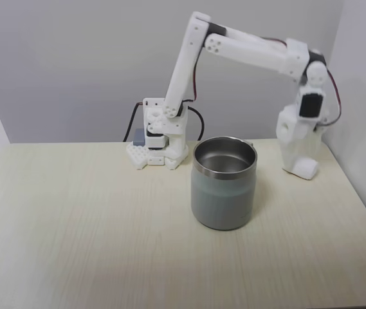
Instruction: Grasp a dressing and put it in the cup.
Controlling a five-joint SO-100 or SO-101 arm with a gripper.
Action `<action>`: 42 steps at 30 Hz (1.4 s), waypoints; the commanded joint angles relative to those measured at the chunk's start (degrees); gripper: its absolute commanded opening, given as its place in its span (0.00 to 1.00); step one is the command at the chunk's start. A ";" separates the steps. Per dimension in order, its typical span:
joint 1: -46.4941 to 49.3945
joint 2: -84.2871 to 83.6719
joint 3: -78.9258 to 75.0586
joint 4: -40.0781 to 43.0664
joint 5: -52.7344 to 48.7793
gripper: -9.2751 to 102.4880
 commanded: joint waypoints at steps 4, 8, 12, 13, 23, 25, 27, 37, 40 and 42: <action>-0.79 1.14 -0.44 -3.96 0.79 0.34; -0.44 0.70 -1.14 -4.92 0.62 0.32; -0.35 -0.62 -3.43 -6.59 0.44 0.20; -0.35 -0.62 -3.69 -6.86 0.44 0.15; 0.53 -9.93 -4.75 -6.06 2.90 0.08; 0.44 -14.06 -3.43 -3.52 3.78 0.08; 0.44 -19.07 -1.67 -0.26 4.39 0.08; 8.96 -37.09 13.54 18.02 8.44 0.08; 16.88 -38.85 16.17 21.97 10.02 0.08; 22.15 -41.04 15.56 24.08 10.37 0.08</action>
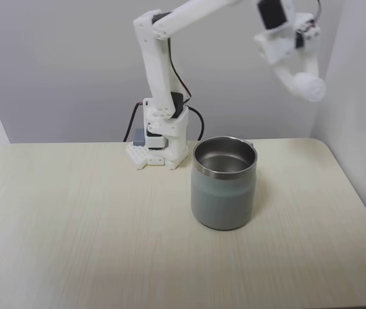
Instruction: Grasp a dressing and put it in the cup.
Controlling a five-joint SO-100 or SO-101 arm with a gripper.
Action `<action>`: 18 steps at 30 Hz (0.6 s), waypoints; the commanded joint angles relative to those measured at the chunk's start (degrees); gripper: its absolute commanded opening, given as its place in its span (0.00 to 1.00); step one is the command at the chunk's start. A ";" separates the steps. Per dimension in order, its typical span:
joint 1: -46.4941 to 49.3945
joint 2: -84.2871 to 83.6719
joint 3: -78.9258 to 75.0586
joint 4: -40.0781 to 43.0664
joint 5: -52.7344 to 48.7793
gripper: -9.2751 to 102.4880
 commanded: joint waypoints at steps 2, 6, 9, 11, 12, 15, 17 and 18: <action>11.25 -8.00 -0.79 3.87 0.44 0.08; 18.63 -18.11 -11.34 4.04 -2.64 0.08; 23.38 -23.55 -19.42 3.16 -5.19 0.08; 25.75 -27.25 -25.14 2.02 -6.68 0.08; 26.72 -29.09 -27.77 1.58 -7.38 0.08; 28.56 -33.66 -34.98 -0.26 -9.23 0.08; 29.44 -34.98 -39.73 -2.55 -10.02 0.08; 29.79 -35.24 -42.01 -3.78 -10.37 0.08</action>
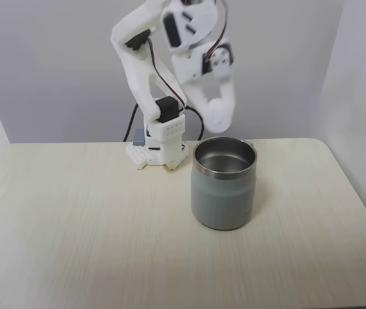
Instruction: Grasp a dressing and put it in the cup.
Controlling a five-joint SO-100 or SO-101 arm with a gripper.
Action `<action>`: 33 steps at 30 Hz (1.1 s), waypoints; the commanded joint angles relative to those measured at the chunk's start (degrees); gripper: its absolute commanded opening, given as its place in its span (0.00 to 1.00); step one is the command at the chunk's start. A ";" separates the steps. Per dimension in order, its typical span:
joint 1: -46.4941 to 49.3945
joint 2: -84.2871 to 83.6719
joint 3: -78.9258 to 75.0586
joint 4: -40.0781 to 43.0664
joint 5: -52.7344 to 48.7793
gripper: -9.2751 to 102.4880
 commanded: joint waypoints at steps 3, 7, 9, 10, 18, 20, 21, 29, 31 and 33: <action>1.49 -2.64 -10.02 -6.15 -1.58 0.08; 1.14 -2.02 -12.39 -8.35 -1.93 0.09; 1.14 -2.02 -12.74 -8.44 -2.02 0.11; 1.23 -2.55 -13.10 -8.61 -2.20 0.13; 0.62 -6.06 -15.12 -7.73 -3.78 0.30; -0.18 -5.89 -15.38 -7.73 -3.16 0.30; -0.62 -5.80 -15.38 -7.56 -2.72 0.30; -3.34 -8.79 -13.97 -3.96 -1.41 0.29; -3.87 -9.40 -13.71 -3.16 -1.05 0.29; -3.96 -9.84 -13.45 -2.72 -1.05 0.29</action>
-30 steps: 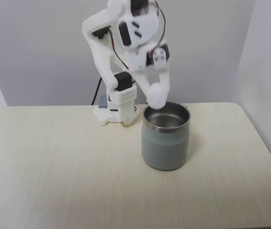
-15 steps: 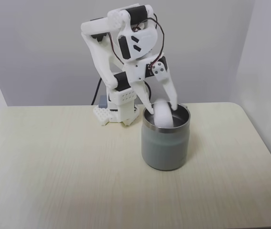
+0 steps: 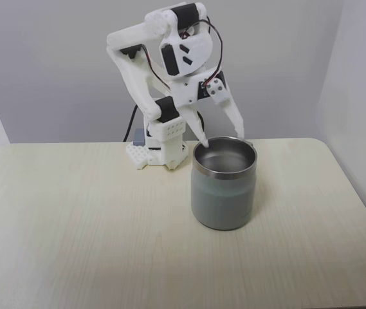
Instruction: Grasp a dressing and put it in the cup.
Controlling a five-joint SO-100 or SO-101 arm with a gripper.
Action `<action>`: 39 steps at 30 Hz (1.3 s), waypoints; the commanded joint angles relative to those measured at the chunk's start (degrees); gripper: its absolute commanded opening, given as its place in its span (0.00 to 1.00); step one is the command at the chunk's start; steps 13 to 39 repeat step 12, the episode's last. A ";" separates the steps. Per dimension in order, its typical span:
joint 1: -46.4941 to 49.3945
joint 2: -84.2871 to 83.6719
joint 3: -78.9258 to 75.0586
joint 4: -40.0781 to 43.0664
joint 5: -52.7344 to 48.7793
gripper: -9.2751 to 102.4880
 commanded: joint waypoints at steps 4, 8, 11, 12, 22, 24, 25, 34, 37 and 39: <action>-0.62 -1.05 1.41 0.88 0.53 0.29; -0.18 -1.41 1.05 0.88 0.09 0.29; 0.09 -2.20 0.88 1.49 -0.35 0.29; 0.35 -2.55 0.88 1.58 -0.53 0.29; 0.35 -2.55 0.88 1.58 -0.53 0.29; 0.35 -2.55 0.88 1.58 -0.53 0.29; 0.35 -2.55 0.88 1.58 -0.53 0.29; 0.35 -2.55 0.88 1.58 -0.53 0.29; 0.35 -2.55 0.88 1.58 -0.53 0.29; 0.35 -2.55 0.88 1.58 -0.53 0.29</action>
